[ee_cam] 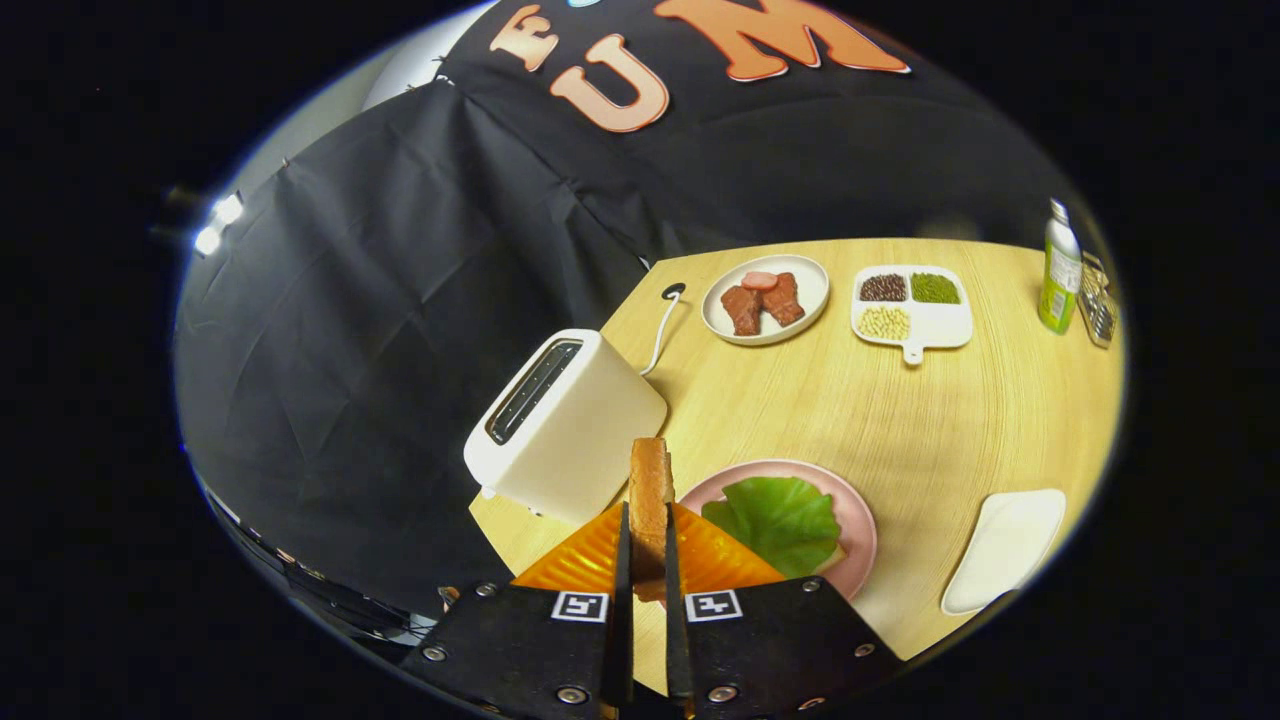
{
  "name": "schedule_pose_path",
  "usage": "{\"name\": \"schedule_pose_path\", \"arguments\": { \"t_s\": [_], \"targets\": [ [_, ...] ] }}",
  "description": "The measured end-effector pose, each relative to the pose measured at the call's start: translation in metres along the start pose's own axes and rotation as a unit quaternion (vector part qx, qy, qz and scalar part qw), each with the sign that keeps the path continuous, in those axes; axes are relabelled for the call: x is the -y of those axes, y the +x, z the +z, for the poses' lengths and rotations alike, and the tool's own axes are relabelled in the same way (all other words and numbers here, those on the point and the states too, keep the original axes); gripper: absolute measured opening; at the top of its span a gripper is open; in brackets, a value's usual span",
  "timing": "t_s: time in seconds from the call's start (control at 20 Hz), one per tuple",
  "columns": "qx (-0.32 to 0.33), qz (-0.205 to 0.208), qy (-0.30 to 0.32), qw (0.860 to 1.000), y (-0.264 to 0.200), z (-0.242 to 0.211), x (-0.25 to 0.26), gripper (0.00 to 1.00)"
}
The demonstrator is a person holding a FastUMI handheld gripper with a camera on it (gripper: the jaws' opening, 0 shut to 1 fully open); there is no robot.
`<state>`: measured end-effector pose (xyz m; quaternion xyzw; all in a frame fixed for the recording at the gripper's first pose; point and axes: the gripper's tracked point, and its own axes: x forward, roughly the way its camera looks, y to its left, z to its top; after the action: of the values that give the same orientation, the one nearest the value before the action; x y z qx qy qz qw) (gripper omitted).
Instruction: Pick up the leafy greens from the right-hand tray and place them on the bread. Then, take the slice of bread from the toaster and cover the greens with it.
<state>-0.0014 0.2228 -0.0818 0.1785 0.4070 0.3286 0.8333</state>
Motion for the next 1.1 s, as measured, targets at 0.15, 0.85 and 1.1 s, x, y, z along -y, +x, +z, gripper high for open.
{"name": "schedule_pose_path", "arguments": {
  "t_s": [0.15, 0.85, 1.1],
  "targets": [
    [-0.006, 0.005, 0.026, 1.0, 0.003, -0.013, 0.015, 0.14],
    [-0.015, -0.054, 0.017, 0.998, 0.021, -0.047, 0.077, 0.14],
    [0.01, -0.081, -0.006, 0.997, 0.02, -0.04, 0.09, 0.24]
  ]
}}
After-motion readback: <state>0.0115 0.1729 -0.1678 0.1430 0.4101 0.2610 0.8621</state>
